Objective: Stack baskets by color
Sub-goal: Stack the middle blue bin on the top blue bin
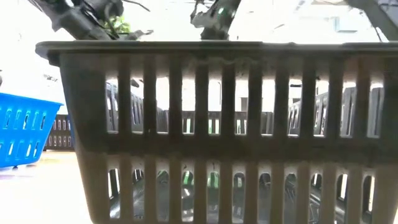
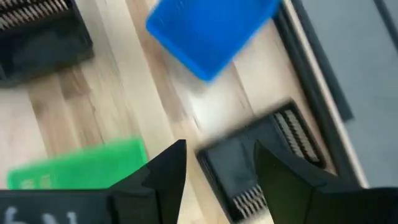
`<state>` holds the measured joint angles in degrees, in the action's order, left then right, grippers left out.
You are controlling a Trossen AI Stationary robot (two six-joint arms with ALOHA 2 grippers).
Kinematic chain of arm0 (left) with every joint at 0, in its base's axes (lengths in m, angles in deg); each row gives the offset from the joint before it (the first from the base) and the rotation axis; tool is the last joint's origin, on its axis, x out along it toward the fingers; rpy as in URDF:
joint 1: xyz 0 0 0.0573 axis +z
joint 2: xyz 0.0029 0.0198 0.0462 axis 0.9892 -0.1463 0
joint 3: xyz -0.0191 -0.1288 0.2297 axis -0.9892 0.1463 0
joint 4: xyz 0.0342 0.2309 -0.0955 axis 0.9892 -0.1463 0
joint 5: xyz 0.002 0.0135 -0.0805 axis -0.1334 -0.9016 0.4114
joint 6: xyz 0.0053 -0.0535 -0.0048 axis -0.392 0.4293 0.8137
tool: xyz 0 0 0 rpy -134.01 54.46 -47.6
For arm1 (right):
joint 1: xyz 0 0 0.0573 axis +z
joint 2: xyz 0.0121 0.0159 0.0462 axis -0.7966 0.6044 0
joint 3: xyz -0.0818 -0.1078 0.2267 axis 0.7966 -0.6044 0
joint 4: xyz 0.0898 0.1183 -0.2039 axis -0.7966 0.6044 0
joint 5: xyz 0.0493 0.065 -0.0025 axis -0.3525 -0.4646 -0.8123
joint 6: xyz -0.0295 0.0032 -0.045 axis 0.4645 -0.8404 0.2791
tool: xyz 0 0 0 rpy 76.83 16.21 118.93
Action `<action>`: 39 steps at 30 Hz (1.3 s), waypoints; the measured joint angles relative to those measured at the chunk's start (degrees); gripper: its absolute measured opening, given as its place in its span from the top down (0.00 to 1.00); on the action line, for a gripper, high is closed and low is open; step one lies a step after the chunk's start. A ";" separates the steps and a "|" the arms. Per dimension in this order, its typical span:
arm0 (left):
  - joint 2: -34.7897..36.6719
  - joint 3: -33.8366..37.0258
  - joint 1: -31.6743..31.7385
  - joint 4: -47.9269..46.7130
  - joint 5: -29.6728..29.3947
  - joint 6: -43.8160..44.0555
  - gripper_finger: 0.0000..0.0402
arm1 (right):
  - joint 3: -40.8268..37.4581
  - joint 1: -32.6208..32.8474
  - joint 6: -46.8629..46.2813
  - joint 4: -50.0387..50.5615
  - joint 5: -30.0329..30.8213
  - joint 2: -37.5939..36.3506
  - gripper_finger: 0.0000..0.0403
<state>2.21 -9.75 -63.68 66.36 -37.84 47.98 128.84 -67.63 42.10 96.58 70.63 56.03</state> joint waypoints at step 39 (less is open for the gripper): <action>-28.97 -28.15 -6.02 -25.49 -14.79 -14.52 1.00 | 0.05 9.40 -9.67 5.69 11.45 -18.55 0.58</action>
<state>-26.75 -37.90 -69.69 40.86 -52.63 33.46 128.89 -58.23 32.42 102.27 82.08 37.47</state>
